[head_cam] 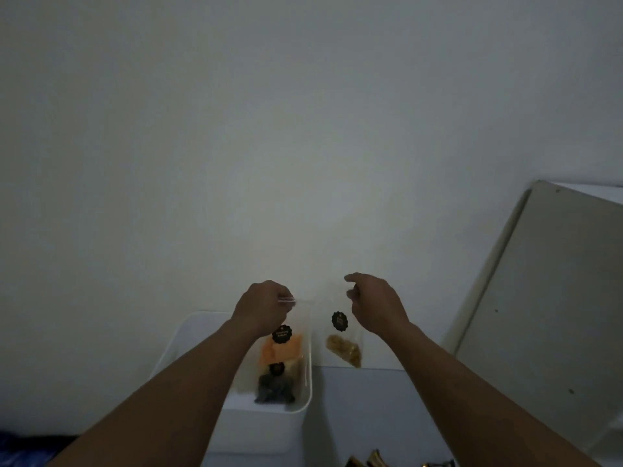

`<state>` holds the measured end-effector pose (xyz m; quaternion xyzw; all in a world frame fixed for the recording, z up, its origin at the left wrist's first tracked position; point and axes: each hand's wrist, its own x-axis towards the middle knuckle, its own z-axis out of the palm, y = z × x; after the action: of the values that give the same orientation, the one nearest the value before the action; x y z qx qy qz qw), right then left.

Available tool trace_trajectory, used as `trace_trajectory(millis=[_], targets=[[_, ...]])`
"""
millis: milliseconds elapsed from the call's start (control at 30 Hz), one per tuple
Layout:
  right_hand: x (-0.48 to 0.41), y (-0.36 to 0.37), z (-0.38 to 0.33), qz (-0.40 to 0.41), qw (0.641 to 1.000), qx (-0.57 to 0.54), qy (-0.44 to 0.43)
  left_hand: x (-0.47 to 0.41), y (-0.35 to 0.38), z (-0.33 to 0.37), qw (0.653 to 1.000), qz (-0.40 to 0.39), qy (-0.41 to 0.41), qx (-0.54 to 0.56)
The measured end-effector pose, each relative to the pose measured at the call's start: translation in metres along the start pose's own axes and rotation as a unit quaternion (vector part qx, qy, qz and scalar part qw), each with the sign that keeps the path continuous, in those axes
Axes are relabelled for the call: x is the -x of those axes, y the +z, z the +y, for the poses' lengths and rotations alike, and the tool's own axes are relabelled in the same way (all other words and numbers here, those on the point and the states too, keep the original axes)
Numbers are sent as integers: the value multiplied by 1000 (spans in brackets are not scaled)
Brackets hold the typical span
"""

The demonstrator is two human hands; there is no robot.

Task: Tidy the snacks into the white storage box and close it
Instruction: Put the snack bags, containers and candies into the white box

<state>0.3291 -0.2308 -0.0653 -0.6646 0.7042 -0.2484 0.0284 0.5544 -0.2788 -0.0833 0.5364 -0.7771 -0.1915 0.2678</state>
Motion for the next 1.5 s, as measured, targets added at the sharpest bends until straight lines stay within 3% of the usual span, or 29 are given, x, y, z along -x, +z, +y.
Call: trace_trajectory(millis=[500, 933, 1500], targets=[[-17, 88, -63, -57, 997, -40, -24, 19, 18, -92, 990, -125, -70, -11], [-18, 141, -58, -197, 980, -36, -20, 31, 34, -99, 985, -161, -68, -11], [-14, 193, -41, -268, 949, 142, -91, 38, 65, -109, 980, -181, -85, 2]])
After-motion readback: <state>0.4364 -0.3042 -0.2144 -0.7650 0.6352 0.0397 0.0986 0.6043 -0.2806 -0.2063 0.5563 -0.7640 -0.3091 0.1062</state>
